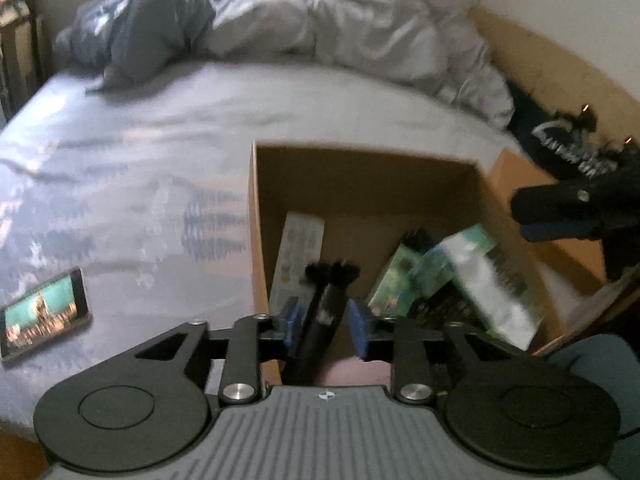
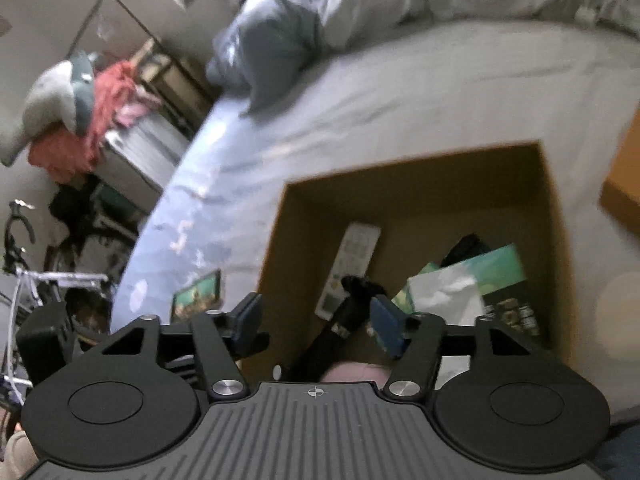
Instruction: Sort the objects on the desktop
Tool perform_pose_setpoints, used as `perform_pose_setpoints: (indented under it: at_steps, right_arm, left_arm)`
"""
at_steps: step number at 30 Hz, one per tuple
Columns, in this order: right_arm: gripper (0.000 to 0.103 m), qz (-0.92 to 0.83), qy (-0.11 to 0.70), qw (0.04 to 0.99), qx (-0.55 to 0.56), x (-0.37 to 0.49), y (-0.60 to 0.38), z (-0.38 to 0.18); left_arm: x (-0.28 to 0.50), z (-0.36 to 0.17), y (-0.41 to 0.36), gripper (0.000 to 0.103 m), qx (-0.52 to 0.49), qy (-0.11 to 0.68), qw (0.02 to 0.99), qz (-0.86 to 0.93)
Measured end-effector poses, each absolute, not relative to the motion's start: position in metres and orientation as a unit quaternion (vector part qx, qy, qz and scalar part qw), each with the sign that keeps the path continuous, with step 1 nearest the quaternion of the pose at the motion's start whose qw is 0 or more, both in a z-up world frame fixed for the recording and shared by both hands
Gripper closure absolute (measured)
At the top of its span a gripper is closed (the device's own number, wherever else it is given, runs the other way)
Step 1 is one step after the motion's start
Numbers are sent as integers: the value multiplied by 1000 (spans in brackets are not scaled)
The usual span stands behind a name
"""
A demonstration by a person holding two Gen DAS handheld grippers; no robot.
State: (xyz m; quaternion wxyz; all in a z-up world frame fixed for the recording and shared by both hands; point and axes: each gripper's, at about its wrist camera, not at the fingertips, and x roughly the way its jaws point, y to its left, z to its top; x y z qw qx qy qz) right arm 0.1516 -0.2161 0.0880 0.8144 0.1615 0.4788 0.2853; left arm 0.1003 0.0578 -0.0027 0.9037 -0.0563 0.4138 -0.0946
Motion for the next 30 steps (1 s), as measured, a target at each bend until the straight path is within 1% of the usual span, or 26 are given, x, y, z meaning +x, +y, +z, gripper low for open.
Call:
perform_pose_setpoints:
  at_steps: [1,2,6,8,10,13,15,18,24,25,26,27,30]
  right_arm:
    - [29,284,469,821,162,146,-223,96]
    - [25,282,459,827,162,142,-228,104]
    - [19,268,422,854,145,121,-250,130]
    - [15,257,403,869,126,112,-257,141]
    - [14,245,386,882,112,103,-264,151]
    - [11,238,365,894,102,92,-276,166]
    - [6,236,352,901,93,83,-281,174]
    - [2,234,332,910,81,72,-287,185]
    - [0,227,300,925,56,47,-294,199]
    - [0,225,297,926,55,45,-296,199]
    - [0,222,294,928,53,44,-298,198]
    - [0,220,291,930,51,42,-299,198]
    - [0,208,274,938,41,35,-304,188]
  left_arm:
    - [96,5,58,49,-58,402,909,-97]
    - [92,13,58,42,-60,390,914,-99]
    - [74,39,57,38,-62,346,931,-103]
    - [67,52,57,34,-66,328,937,-103]
    - [60,64,56,34,-69,312,942,-104]
    - [50,80,54,21,-61,292,949,-102]
    - [44,90,53,21,-56,277,954,-102]
    - [37,99,53,15,-57,260,959,-102]
    - [26,108,53,12,-54,229,968,-83]
    - [24,108,53,9,-56,225,969,-80]
    - [23,108,54,4,-59,220,971,-79]
    - [20,107,55,0,-62,214,972,-77]
    - [14,104,54,0,-64,187,978,-69]
